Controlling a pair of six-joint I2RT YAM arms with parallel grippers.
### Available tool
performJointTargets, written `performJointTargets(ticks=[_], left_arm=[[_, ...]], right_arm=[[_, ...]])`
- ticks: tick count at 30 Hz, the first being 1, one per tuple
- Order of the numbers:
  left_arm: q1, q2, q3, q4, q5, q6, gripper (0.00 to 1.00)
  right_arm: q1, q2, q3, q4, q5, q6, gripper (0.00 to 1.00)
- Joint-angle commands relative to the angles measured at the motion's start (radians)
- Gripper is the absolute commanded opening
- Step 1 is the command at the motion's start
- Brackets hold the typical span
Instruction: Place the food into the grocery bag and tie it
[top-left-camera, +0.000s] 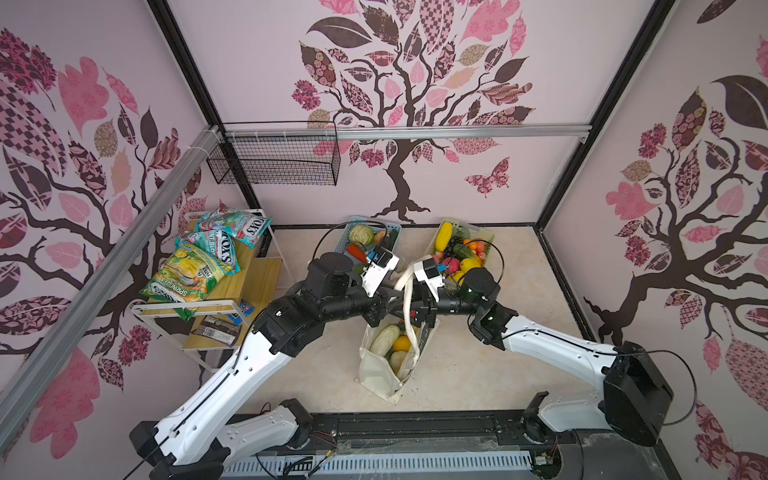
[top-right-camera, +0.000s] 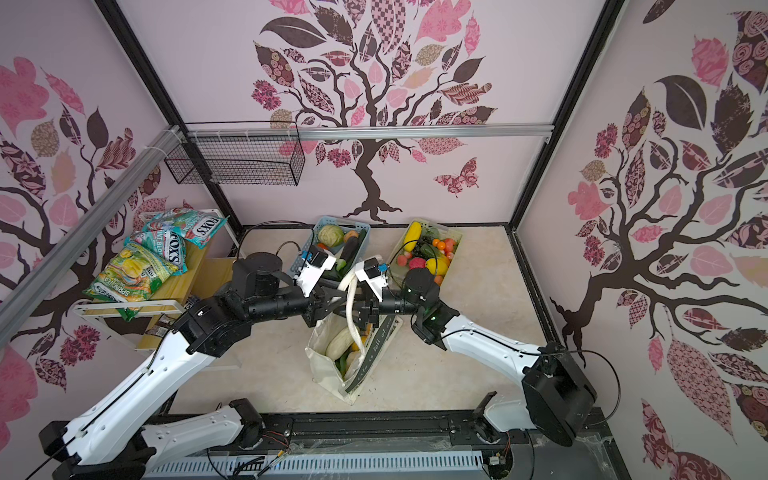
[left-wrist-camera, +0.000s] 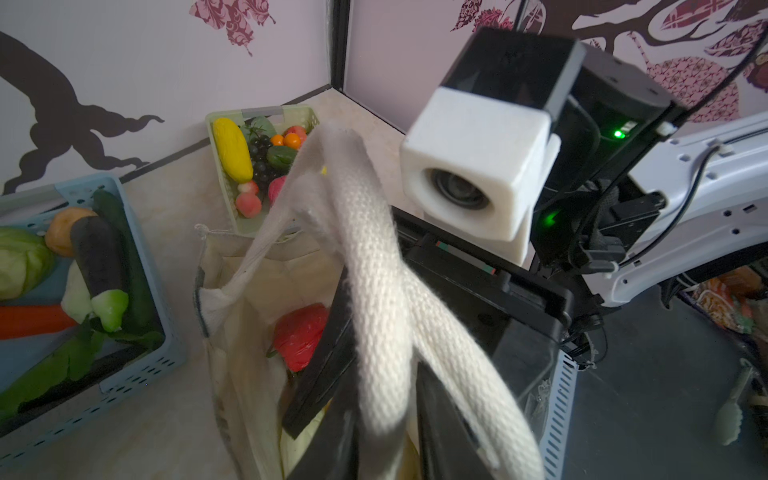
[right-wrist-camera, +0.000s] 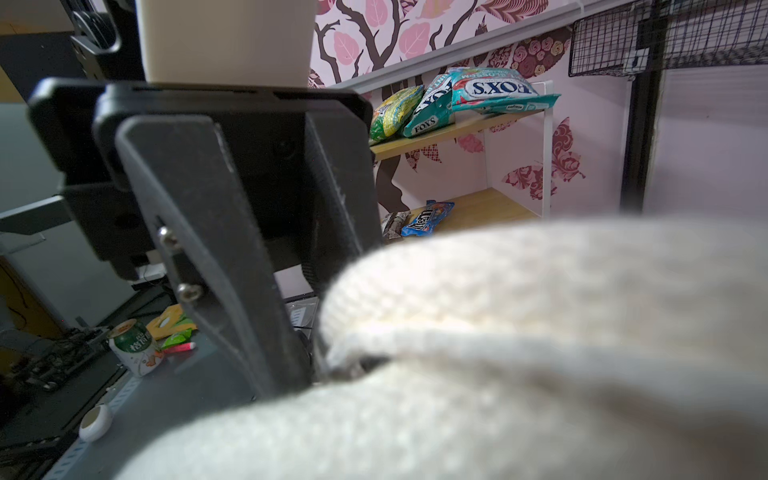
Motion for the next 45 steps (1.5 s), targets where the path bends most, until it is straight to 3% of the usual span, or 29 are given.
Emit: performJointTargets(ticks=[1,14,19,29,36,38,43,45], left_arm=[[0.008,-0.028,-0.015,0.014,-0.004,0.007,0.29],[0.044,-0.078,-0.021,0.016,0.008,-0.018,0.32],[0.049,-0.083,-0.021,0.009,0.016,-0.009,0.22],[0.049,-0.071,-0.027,0.018,0.063,-0.008,0.02],[0.053,-0.083,-0.023,0.009,-0.001,-0.007,0.02],[0.063,-0.086,-0.022,0.009,-0.046,-0.012,0.07],[0.118,-0.083,-0.007,0.047,-0.06,-0.059,0.45],[0.126,-0.075,-0.004,0.068,-0.066,-0.076,0.5]], right_arm=[[0.008,0.019,0.035,0.061,0.009,0.027,0.52],[0.019,0.061,0.033,0.133,0.016,0.079,0.6],[0.029,0.058,0.032,0.143,0.012,0.081,0.66],[0.052,0.087,0.044,0.188,0.036,0.121,0.68],[0.053,0.093,0.049,0.183,0.022,0.131,0.44],[0.055,0.08,0.039,0.181,0.025,0.13,0.39],[0.054,0.056,0.028,0.131,0.034,0.106,0.35],[0.055,0.052,0.026,0.121,0.035,0.1,0.34]])
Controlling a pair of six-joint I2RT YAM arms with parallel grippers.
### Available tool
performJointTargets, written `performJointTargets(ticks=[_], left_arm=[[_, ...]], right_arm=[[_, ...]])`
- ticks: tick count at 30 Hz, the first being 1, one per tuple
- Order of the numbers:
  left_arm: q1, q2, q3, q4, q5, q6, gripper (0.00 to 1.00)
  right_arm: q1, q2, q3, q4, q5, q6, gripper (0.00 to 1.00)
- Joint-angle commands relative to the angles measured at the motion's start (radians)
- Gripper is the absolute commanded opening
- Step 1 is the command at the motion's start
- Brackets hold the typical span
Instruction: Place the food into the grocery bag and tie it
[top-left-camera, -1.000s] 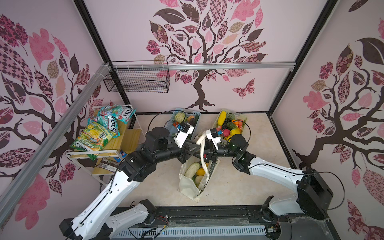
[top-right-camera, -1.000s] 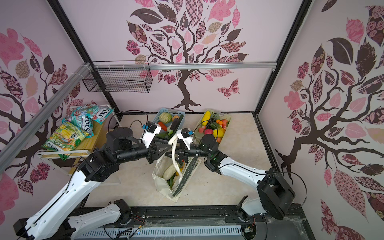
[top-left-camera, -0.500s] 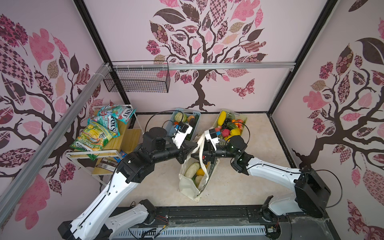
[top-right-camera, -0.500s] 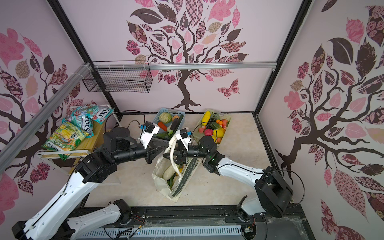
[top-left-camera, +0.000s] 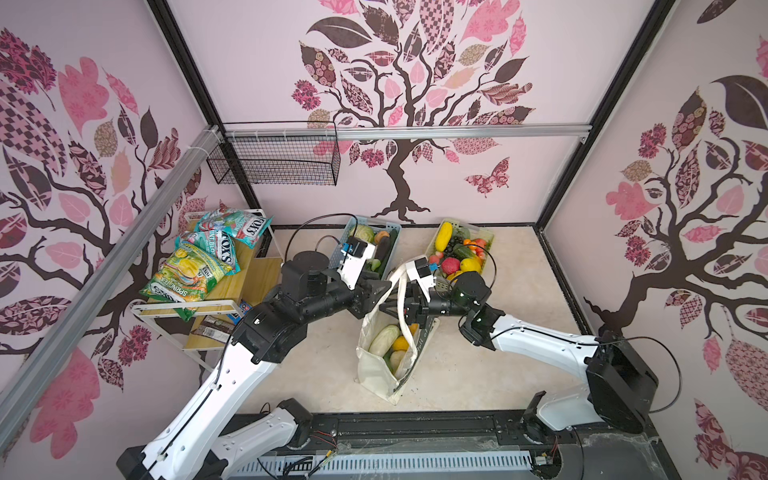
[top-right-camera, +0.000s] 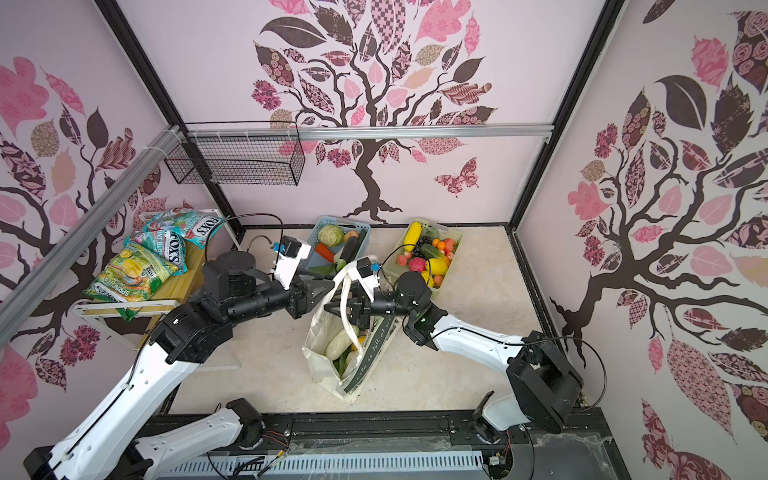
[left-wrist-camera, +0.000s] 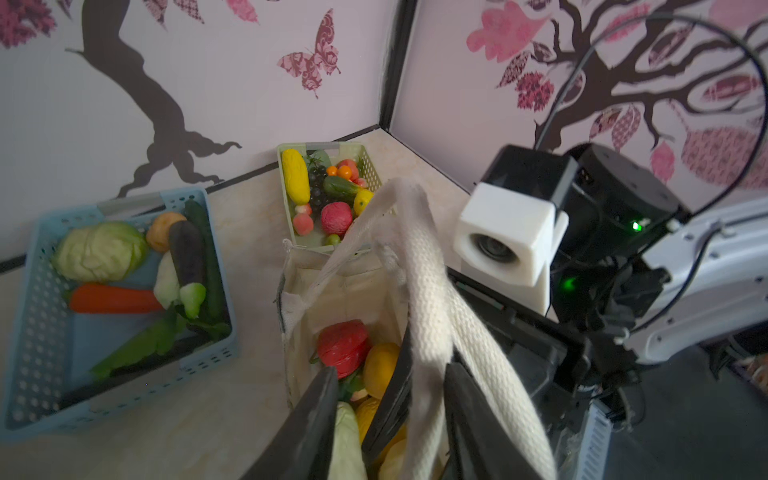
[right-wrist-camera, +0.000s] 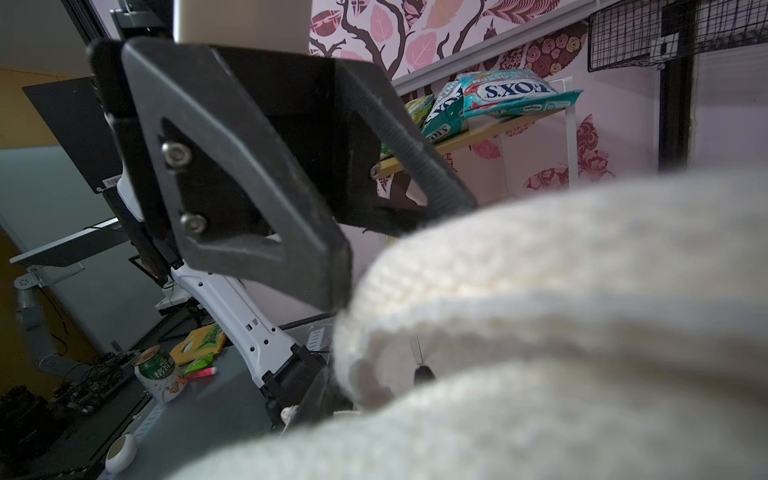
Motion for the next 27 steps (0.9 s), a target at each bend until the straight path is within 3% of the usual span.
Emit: performJointTargets(ticks=[1,6,10,16,23,27], left_arm=[[0.016,0.001,0.002,0.056,-0.023,-0.037,0.5],[0.028,0.041,0.029,0.064,-0.023,-0.066,0.51],[0.036,0.051,0.039,0.053,-0.027,-0.077,0.37],[0.058,0.014,0.048,0.066,0.041,-0.091,0.32],[0.058,-0.008,0.065,0.039,0.088,-0.076,0.4],[0.06,-0.01,0.075,0.003,-0.033,-0.07,0.52]], right_arm=[[0.004,-0.03,0.015,-0.014,0.004,-0.016,0.34],[0.004,-0.032,0.014,-0.014,0.01,-0.017,0.35],[0.005,-0.034,0.015,-0.016,0.023,-0.019,0.46],[0.006,-0.01,0.042,-0.014,0.027,0.004,0.61],[0.006,0.027,0.071,0.019,0.043,0.054,0.66],[0.009,0.046,0.095,0.022,0.042,0.071,0.65]])
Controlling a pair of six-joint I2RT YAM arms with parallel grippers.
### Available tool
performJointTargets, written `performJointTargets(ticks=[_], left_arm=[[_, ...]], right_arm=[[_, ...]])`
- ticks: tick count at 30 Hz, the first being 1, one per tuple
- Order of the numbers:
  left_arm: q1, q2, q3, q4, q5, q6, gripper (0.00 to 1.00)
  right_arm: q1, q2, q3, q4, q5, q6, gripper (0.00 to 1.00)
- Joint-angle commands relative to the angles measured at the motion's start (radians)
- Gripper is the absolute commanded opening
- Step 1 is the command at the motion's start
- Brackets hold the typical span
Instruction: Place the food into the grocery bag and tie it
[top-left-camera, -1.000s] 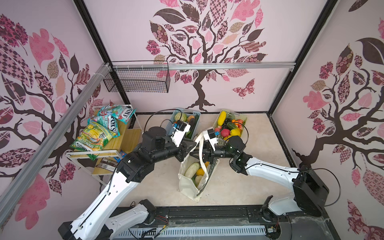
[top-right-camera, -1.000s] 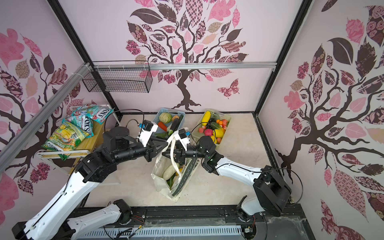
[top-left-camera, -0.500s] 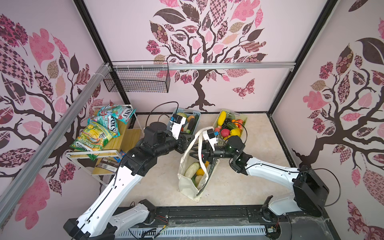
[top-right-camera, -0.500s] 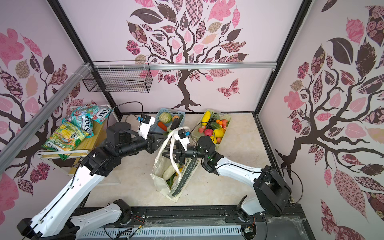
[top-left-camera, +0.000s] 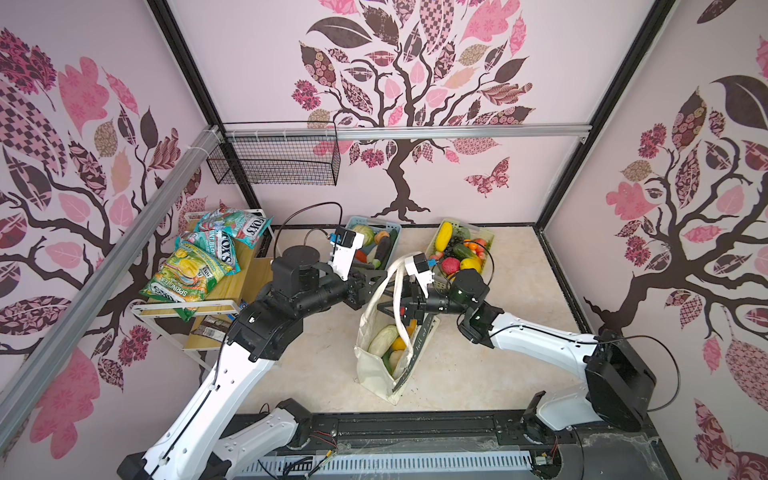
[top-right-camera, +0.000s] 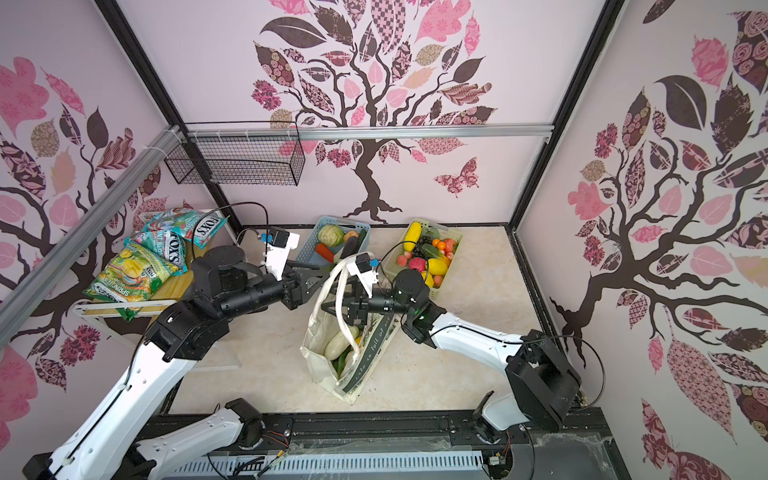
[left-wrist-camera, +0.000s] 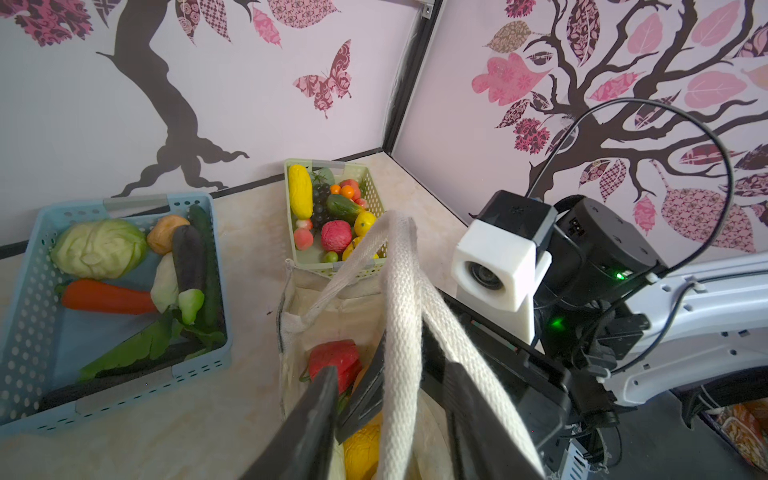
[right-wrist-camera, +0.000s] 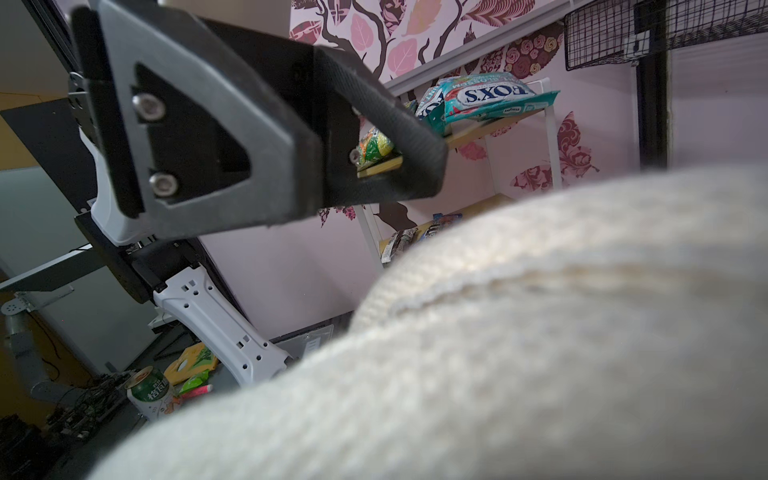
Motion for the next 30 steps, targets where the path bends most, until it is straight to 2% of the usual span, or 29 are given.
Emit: performJointTargets(ticks=[1,4,8,16,19,22,30], left_arm=[[0.011,-0.011,0.054,-0.032,-0.104,0.016,0.55],[0.025,-0.004,0.071,-0.048,-0.177,0.002,0.6],[0.047,0.002,0.076,-0.045,-0.206,-0.019,0.58],[0.051,0.044,0.067,-0.15,-0.298,0.017,0.19],[0.051,0.05,0.047,-0.183,-0.252,0.029,0.11],[0.05,0.027,0.013,-0.166,-0.139,0.037,0.1],[0.006,-0.004,-0.007,-0.142,0.034,0.091,0.1]], right_arm=[[0.009,0.031,0.065,0.034,0.007,0.029,0.65],[0.008,0.047,0.076,0.024,0.017,0.031,0.65],[0.01,0.072,0.089,0.01,0.039,0.031,0.67],[0.012,0.107,0.101,0.012,0.069,0.045,0.68],[0.014,0.103,0.097,0.013,0.08,0.046,0.66],[0.016,0.095,0.092,0.021,0.076,0.054,0.65],[0.031,0.079,0.071,0.049,0.073,0.078,0.63]])
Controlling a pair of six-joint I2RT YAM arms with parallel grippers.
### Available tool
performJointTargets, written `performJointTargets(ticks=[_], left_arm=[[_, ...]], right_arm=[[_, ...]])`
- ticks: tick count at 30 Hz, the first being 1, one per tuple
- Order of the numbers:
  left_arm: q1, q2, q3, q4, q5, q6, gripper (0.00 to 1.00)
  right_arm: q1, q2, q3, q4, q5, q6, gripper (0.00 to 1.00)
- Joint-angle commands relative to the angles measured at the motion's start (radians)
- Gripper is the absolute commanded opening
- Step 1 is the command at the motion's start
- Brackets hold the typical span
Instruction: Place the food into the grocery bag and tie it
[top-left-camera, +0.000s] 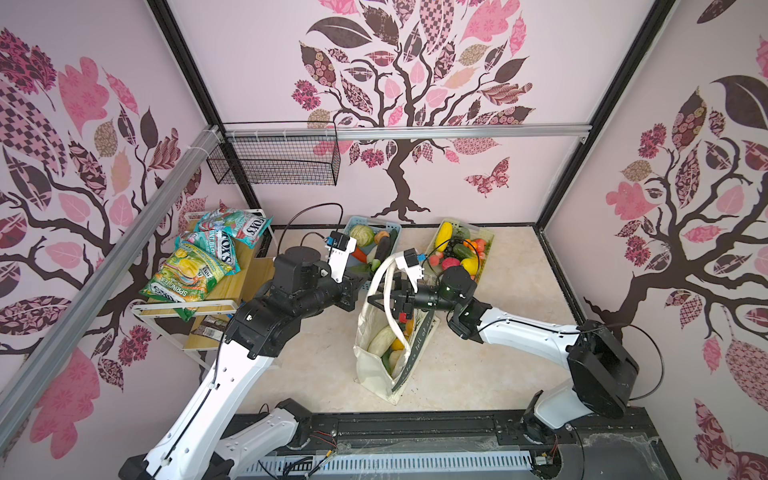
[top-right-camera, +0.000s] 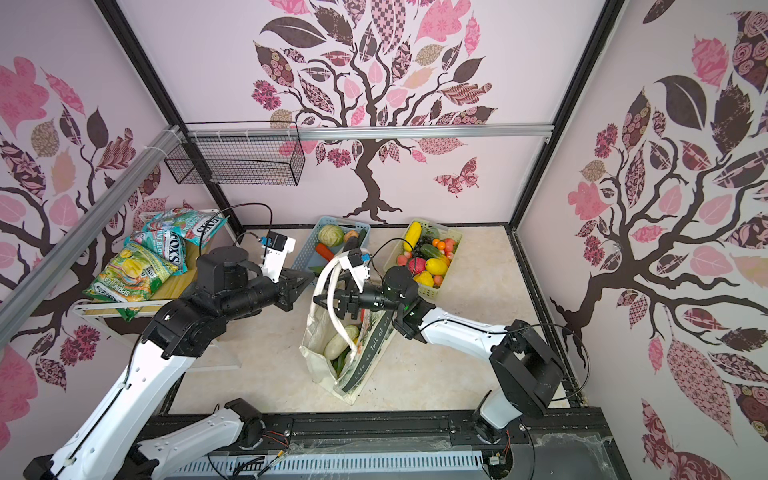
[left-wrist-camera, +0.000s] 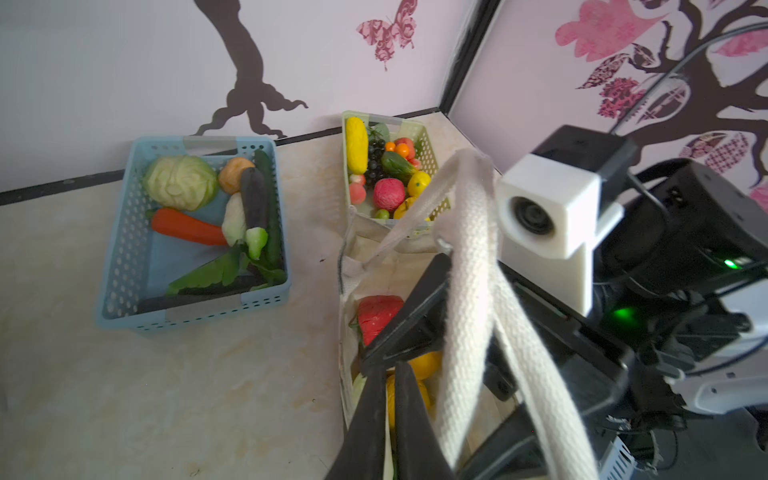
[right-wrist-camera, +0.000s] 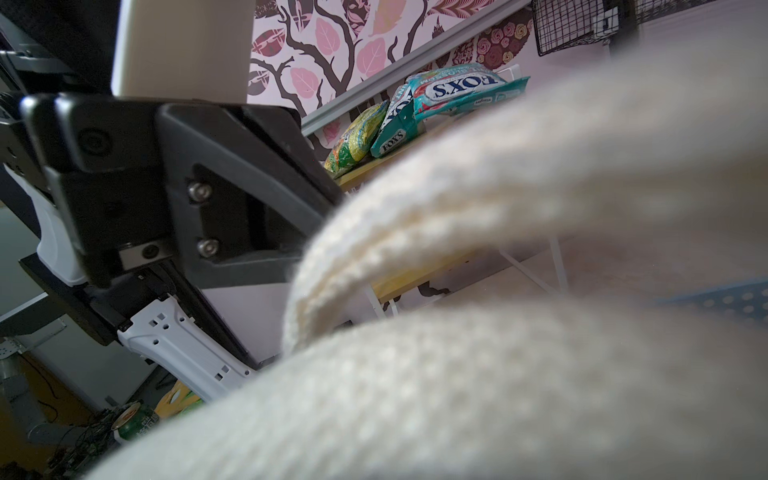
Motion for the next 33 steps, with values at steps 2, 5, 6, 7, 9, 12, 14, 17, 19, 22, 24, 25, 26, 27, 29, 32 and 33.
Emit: performJointTargets(ticks=[2,5,6,7,9,12,14,17,19,22,24,25,26,27,29,32,33], left_arm=[[-0.049,-0.006,-0.018,0.008,0.084,0.054,0.1],[-0.056,0.001,-0.019,0.003,0.07,0.055,0.1],[-0.055,0.002,-0.021,0.003,0.067,0.053,0.1],[-0.056,0.0,-0.023,0.006,0.07,0.054,0.1],[-0.055,-0.005,-0.022,0.014,0.078,0.05,0.1],[-0.046,-0.02,-0.01,0.018,-0.018,0.03,0.15],[-0.007,-0.024,0.002,0.018,-0.064,0.006,0.19],[0.064,-0.021,0.004,0.044,-0.053,-0.046,0.34],[0.079,-0.001,-0.001,0.06,-0.025,-0.067,0.42],[0.081,0.062,0.008,0.064,0.008,-0.085,0.49],[0.085,0.12,0.018,0.079,0.073,-0.093,0.53],[0.087,0.155,0.031,0.087,0.131,-0.097,0.55],[0.086,0.184,0.045,0.096,0.187,-0.106,0.56],[0.086,0.217,0.064,0.108,0.244,-0.116,0.57],[0.086,0.261,0.085,0.135,0.308,-0.133,0.6],[0.088,0.294,0.088,0.159,0.348,-0.093,0.6],[0.089,0.297,0.079,0.17,0.361,-0.066,0.59]], right_arm=[[0.012,-0.008,0.011,0.048,-0.003,0.023,0.62],[0.014,-0.005,0.009,0.058,-0.01,0.03,0.57],[0.013,-0.005,0.009,0.057,-0.013,0.031,0.53],[0.013,-0.005,0.007,0.06,-0.016,0.033,0.48],[0.013,-0.005,0.005,0.065,-0.027,0.037,0.4],[0.014,-0.015,-0.003,0.066,-0.039,0.035,0.32],[0.014,-0.029,-0.013,0.059,-0.038,0.026,0.29],[0.014,-0.053,-0.029,0.035,-0.037,0.006,0.28],[0.014,-0.068,-0.037,0.02,-0.04,-0.006,0.28],[0.014,-0.084,-0.045,0.007,-0.045,-0.019,0.28],[0.015,-0.09,-0.045,0.004,-0.057,-0.022,0.28],[0.014,-0.091,-0.045,0.004,-0.06,-0.022,0.28],[0.014,-0.093,-0.045,0.003,-0.063,-0.022,0.28],[0.014,-0.094,-0.046,0.003,-0.067,-0.024,0.27],[0.015,-0.102,-0.049,0.001,-0.071,-0.031,0.27],[0.015,-0.118,-0.056,-0.003,-0.078,-0.041,0.27],[0.015,-0.125,-0.058,-0.007,-0.08,-0.044,0.27]])
